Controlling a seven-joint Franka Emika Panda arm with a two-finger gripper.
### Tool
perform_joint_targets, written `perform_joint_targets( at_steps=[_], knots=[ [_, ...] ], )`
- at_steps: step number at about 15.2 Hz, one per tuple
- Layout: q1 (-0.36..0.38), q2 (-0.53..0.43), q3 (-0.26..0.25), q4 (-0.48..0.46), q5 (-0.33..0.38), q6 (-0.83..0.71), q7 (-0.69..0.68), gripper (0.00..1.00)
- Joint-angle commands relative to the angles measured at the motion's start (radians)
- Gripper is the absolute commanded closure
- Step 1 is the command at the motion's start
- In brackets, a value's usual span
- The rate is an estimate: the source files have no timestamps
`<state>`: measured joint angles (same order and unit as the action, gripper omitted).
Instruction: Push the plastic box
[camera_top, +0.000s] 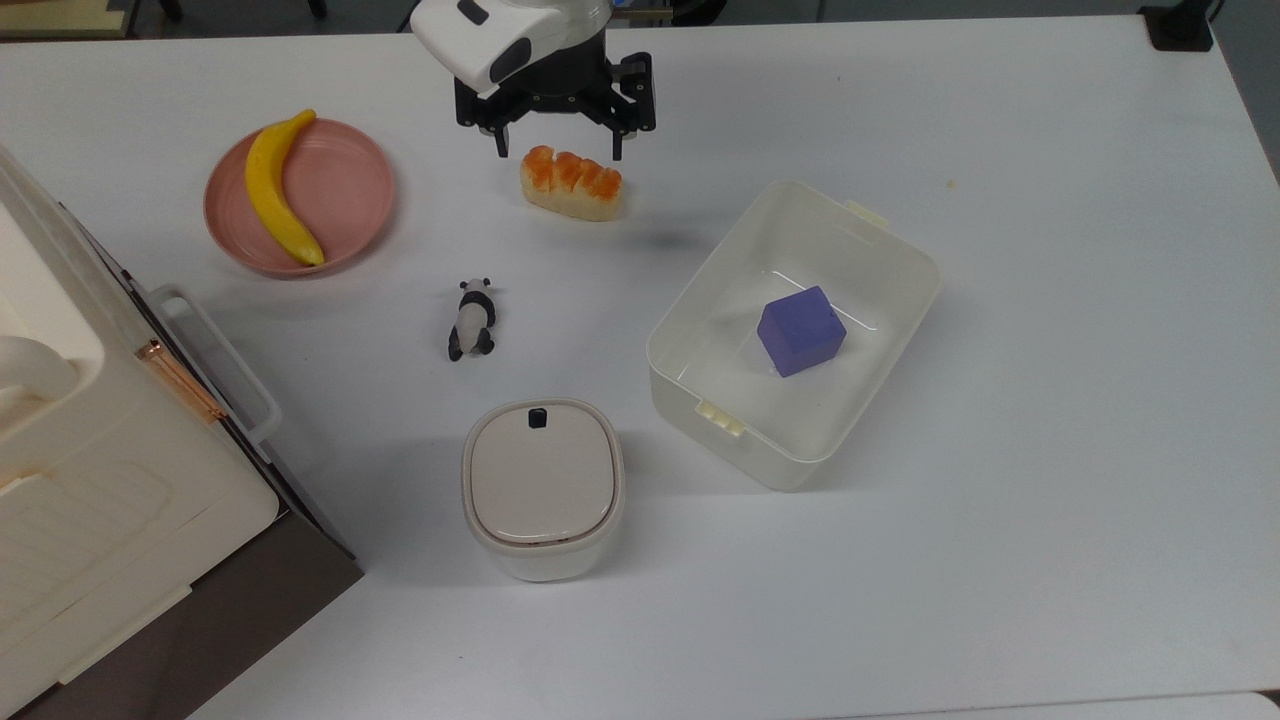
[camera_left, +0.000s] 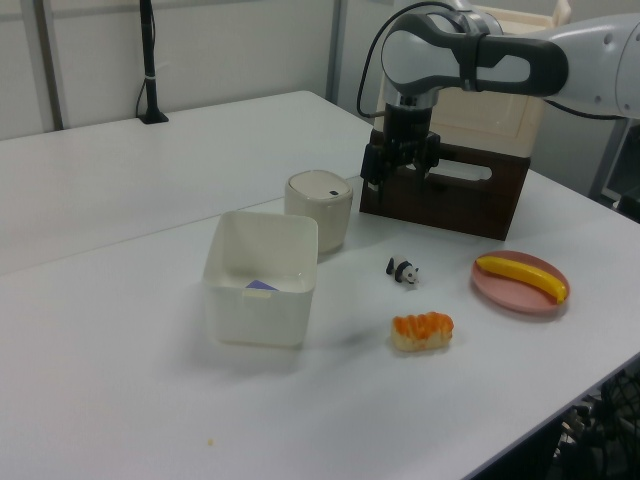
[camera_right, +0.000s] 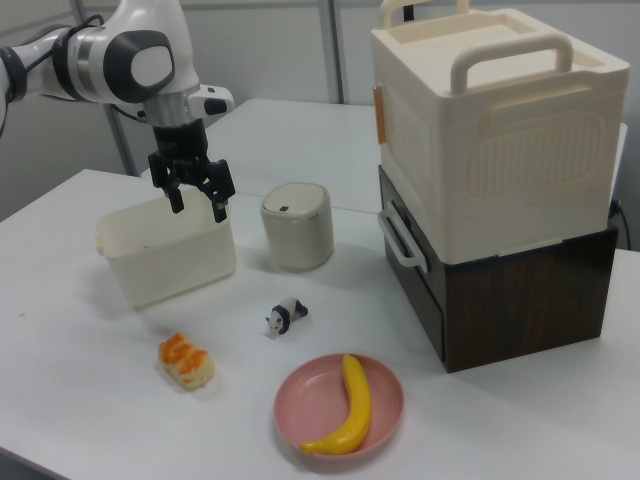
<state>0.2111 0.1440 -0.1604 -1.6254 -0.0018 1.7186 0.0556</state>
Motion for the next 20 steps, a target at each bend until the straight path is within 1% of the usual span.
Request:
perform_joint_targets(
  at_steps=[1,20],
  knots=[
    [0.002,-0.001,0.002,-0.005,0.032,0.021,0.026,0.0],
    [-0.007,-0.014,-0.002,-0.005,0.029,0.018,0.038,0.0]
  ],
)
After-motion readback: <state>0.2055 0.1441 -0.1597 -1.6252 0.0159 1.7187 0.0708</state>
